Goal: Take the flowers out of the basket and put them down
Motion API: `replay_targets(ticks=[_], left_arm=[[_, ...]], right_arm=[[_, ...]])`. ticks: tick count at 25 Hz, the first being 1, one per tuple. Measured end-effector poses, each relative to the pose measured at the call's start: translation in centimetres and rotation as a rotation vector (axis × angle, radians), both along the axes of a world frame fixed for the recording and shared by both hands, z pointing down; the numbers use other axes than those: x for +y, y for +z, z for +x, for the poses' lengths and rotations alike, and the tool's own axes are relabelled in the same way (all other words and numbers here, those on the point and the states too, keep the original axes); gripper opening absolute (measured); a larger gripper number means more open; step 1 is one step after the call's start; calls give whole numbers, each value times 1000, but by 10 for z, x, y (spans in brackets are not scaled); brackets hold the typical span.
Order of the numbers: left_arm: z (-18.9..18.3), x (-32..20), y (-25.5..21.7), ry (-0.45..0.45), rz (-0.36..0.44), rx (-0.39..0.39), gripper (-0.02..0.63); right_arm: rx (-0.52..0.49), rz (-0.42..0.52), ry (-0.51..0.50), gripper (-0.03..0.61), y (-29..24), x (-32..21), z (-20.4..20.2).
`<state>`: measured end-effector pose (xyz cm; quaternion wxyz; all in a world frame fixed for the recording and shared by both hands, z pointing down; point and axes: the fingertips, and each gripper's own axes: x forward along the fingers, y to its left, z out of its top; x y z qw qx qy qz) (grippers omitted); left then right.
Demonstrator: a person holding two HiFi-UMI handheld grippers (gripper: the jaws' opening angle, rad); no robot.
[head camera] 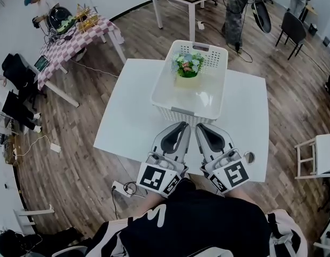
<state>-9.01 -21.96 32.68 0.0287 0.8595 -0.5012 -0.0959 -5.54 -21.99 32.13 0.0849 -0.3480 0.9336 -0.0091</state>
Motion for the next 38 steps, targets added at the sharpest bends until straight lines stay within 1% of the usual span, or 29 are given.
replay_targets(ticks=[7, 12, 16, 22, 28, 34, 38], left_arm=[[-10, -34, 1, 41, -7, -1, 31], [-12, -45, 1, 42, -12, 7, 31], [-8, -47, 2, 38, -11, 9, 31], [-14, -57, -1, -1, -14, 13, 31], [-18, -64, -8, -32, -7, 13, 31], [-17, -67, -6, -59, -9, 16, 31], [-22, -71, -6, -73, -15, 23, 31]], right_arm=[[-1, -15, 32, 18, 4, -31, -16], [5, -21, 33, 18, 3, -38, -17], [5, -19, 12, 18, 2, -38, -18], [-2, -11, -33, 18, -5, -48, -22], [27, 12, -79, 18, -18, -56, -26], [109, 81, -101, 18, -34, -81, -15], [229, 152, -132, 18, -39, -97, -27]])
